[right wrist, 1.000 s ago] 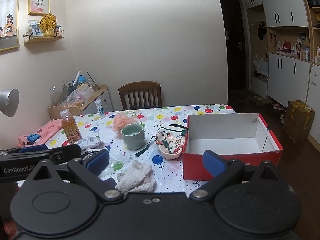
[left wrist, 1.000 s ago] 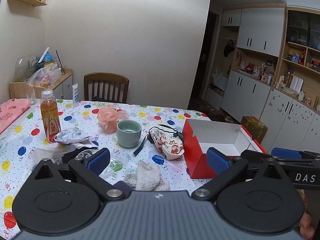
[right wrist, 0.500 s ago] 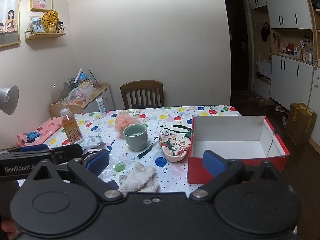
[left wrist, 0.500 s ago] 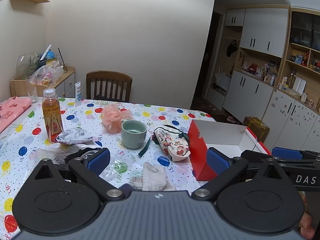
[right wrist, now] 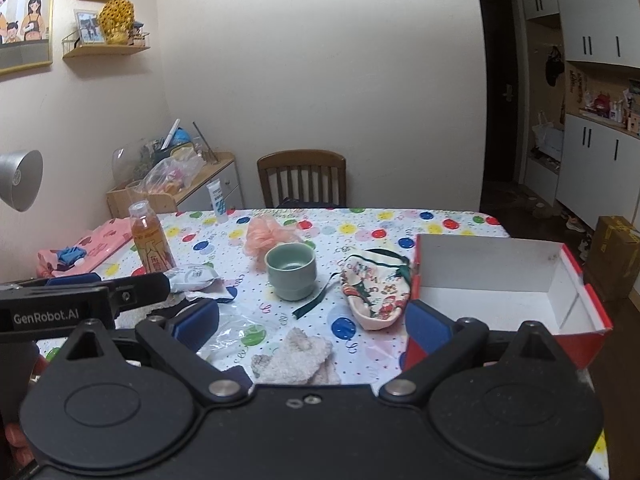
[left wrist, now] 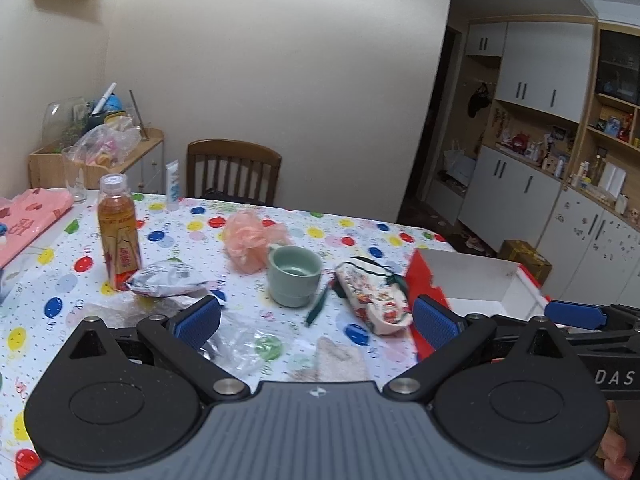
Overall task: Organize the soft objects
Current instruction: 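Grasp the bubble wrap with the left tool while the right tool grasps the white sock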
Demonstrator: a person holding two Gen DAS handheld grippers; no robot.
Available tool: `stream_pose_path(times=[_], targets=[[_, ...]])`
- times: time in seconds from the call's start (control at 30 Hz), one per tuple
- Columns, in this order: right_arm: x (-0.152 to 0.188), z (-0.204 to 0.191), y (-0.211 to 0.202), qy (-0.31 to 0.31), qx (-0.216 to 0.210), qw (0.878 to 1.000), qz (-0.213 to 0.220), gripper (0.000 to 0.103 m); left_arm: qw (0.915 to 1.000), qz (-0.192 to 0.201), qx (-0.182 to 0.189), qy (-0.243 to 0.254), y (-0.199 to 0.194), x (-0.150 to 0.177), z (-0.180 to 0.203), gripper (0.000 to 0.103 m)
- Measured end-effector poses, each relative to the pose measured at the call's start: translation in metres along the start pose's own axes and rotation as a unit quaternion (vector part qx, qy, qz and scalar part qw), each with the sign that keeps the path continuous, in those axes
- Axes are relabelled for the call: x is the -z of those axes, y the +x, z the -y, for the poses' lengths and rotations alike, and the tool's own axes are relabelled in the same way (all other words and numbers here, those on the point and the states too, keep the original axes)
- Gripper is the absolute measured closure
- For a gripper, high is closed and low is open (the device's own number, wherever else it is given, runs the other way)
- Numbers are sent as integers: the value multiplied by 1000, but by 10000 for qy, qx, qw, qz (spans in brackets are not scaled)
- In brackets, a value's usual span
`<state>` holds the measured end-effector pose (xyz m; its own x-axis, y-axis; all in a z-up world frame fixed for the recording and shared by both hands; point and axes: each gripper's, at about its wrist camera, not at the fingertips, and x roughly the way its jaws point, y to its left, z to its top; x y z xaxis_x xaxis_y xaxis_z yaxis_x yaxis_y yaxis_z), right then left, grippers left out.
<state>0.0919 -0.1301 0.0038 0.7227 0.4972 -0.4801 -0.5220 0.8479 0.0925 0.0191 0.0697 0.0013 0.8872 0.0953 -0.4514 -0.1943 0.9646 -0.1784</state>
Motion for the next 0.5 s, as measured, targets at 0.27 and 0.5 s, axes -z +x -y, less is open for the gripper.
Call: stream_pose_path(times=[0.27,0.5], targets=[[-5,-16,39,-99,-201,9993,-283,4,9988,-111,-422,-222,24,-6,-44,0],[1,-22,76,-182,-212,9976,-628,6,9944,-309,-970,-277,51,-2,-91,0]])
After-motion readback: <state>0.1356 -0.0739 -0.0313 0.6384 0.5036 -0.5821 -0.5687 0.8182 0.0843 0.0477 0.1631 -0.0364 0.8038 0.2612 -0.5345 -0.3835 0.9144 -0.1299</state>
